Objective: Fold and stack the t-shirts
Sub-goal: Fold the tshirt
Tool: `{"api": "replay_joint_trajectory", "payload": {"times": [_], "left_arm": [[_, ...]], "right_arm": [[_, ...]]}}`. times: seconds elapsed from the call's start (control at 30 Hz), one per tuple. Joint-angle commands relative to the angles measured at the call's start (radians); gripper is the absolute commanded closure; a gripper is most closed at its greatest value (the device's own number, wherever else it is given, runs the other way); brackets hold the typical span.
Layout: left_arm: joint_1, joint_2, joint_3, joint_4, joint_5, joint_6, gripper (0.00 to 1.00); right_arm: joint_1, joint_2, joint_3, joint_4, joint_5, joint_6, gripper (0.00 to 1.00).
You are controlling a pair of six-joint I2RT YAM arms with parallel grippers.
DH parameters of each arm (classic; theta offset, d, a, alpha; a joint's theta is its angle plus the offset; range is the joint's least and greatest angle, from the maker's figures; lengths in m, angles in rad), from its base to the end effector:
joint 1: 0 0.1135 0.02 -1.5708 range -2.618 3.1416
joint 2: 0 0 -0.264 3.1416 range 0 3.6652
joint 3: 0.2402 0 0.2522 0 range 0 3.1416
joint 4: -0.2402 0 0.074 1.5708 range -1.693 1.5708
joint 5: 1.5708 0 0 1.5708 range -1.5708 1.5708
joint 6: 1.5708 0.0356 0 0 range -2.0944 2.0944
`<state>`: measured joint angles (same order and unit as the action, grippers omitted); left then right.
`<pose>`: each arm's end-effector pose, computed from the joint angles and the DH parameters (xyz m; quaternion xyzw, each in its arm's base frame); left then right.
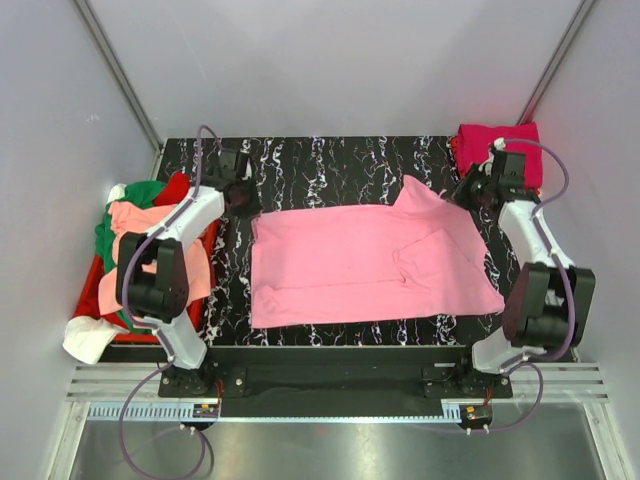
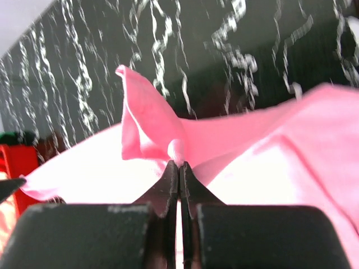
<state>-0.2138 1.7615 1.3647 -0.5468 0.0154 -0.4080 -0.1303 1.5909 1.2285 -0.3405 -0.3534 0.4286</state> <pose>0.3746 -0.0819 0.2446 -0.0898 0.9470 -0.1013 0.2914 0.3561 -0.0342 0.2773 0.1753 0.8789 0.2192 0.3856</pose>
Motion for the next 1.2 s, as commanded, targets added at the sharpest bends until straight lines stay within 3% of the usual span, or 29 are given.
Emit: {"api": "replay_joint_trajectory", "payload": {"times": [0.0,0.37,0.53,1.0,1.17], "left_arm": [[0.008,-0.079,-0.062,0.031,0.003,0.012,1.0],[0.008,-0.174,-0.179,0.03,-0.011,-0.002,1.0],[0.007,-0.223,-0.23,0.036,-0.011,-0.012,1.0],[-0.052,-0.307,-0.306,0.002,-0.098,-0.022,1.0],[-0.067,-0.332,-0.335,-0.007,-0.111,-0.041,1.0]], "right_arm": [[0.0,-0.173,-0.084,0.031,0.039,-0.048,1.0],[0.0,-0.561,-0.421,0.037,0.238,-0.013,1.0],[0.0,-0.641,-0.543,0.057,0.329,0.044,1.0],[-0.011,-0.871,-0.613,-0.022,0.583,0.154,1.0],[-0.014,-0.853,-0.629,-0.054,0.588,0.179,1.0]]}}
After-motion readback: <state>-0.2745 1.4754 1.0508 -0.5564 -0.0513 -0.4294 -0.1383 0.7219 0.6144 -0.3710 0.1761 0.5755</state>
